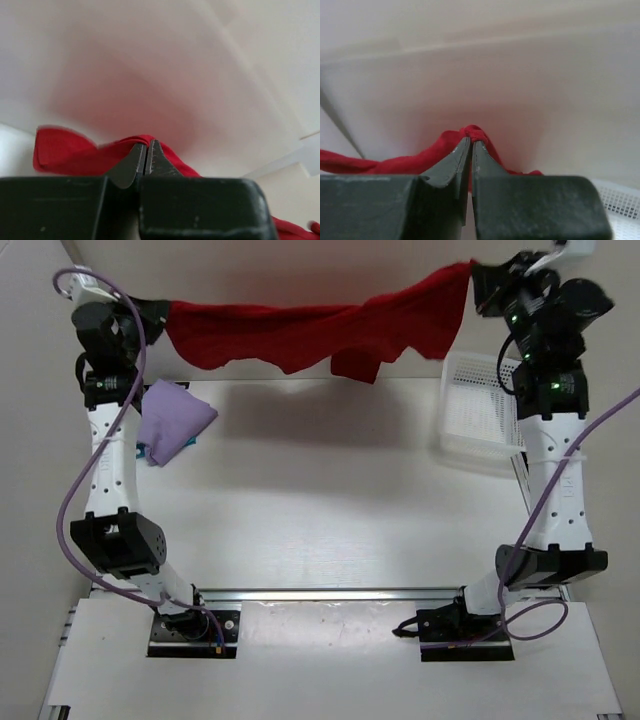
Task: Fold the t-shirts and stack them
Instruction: Flatten out the tshirt
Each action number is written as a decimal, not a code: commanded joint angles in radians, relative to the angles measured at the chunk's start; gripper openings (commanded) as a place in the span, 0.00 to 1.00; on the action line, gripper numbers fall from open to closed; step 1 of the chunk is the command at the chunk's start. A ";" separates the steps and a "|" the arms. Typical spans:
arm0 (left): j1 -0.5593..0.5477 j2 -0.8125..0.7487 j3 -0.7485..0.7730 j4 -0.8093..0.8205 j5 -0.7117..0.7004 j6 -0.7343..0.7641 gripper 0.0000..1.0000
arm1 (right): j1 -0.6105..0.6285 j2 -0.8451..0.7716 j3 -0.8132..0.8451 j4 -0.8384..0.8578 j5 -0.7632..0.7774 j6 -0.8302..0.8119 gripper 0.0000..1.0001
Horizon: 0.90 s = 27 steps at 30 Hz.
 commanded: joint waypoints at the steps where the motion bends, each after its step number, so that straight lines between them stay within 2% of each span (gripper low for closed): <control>1: -0.006 -0.089 -0.258 0.033 -0.020 0.040 0.00 | 0.028 -0.093 -0.432 0.033 0.081 -0.042 0.00; 4: -0.008 -0.235 -0.543 0.092 -0.052 0.050 0.00 | 0.068 -0.269 -0.715 0.084 0.114 -0.015 0.00; 6: -0.006 -0.347 -0.781 0.115 -0.097 0.049 0.00 | 0.107 -0.379 -0.974 0.093 0.121 0.008 0.00; 7: 0.001 -0.380 -0.843 0.133 -0.095 0.046 0.00 | 0.141 -0.443 -1.084 0.093 0.156 0.011 0.00; 9: -0.003 -0.487 -1.069 0.153 -0.135 0.052 0.00 | 0.175 -0.540 -1.223 0.062 0.186 0.033 0.00; 11: 0.020 -0.539 -1.221 0.187 -0.102 0.017 0.00 | 0.146 -0.645 -1.373 -0.011 0.126 0.082 0.00; 12: 0.038 -0.571 -1.300 0.192 -0.067 0.003 0.00 | 0.129 -0.690 -1.398 -0.036 0.100 0.092 0.00; 14: 0.052 -0.608 -1.404 0.216 0.004 -0.017 0.00 | 0.118 -0.763 -1.501 -0.135 0.057 0.120 0.00; 16: 0.032 -0.647 -1.474 0.177 -0.055 0.024 0.00 | 0.141 -0.863 -1.554 -0.224 0.068 0.148 0.00; 19: 0.055 -0.699 -1.552 0.105 -0.005 0.081 0.00 | 0.171 -0.958 -1.593 -0.353 0.048 0.206 0.00; 22: 0.064 -0.781 -1.590 0.035 -0.032 0.141 0.00 | 0.226 -1.087 -1.612 -0.456 0.003 0.292 0.00; 24: 0.032 -0.812 -1.584 -0.018 -0.066 0.170 0.00 | 0.345 -1.143 -1.605 -0.507 0.081 0.373 0.00; 27: 0.024 -0.788 -1.624 0.018 -0.054 0.150 0.00 | 0.488 -1.144 -1.654 -0.510 0.161 0.474 0.00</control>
